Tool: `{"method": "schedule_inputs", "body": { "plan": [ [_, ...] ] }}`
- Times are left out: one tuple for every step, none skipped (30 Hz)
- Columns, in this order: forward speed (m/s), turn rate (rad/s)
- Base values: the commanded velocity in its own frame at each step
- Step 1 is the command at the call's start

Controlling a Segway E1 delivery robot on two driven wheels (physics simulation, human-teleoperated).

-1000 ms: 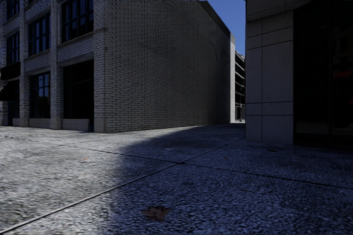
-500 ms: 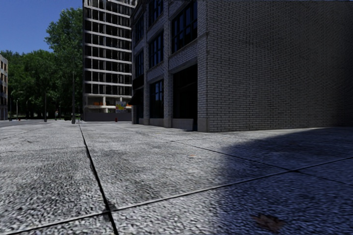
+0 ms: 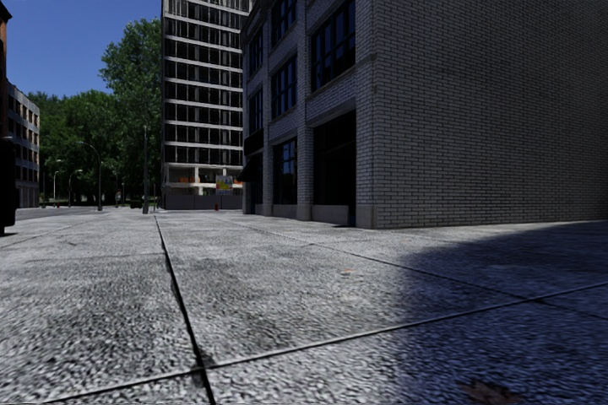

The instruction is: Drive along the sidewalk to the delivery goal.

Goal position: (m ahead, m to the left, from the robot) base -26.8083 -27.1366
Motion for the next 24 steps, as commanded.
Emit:
{"method": "schedule_inputs", "body": {
  "plan": [
    [0.84,0.00],
    [0.84,0.00],
    [0.84,0.00],
    [0.84,0.00],
    [0.84,0.00],
    [0.84,0.00],
    [0.85,0.00],
    [0.85,0.00],
    [0.85,0.00],
    [0.85,0.00],
    [0.85,0.00],
    [0.85,0.00],
    [0.85,0.00],
    [0.85,0.00],
    [0.85,0.00],
    [0.85,0.00],
    [0.85,0.00],
    [0.85,0.00],
    [0.85,0.00],
    [0.85,0.00],
    [0.85,0.00],
    [0.85,0.00],
    [0.85,0.00],
    [0.85,0.00]
  ]
}}
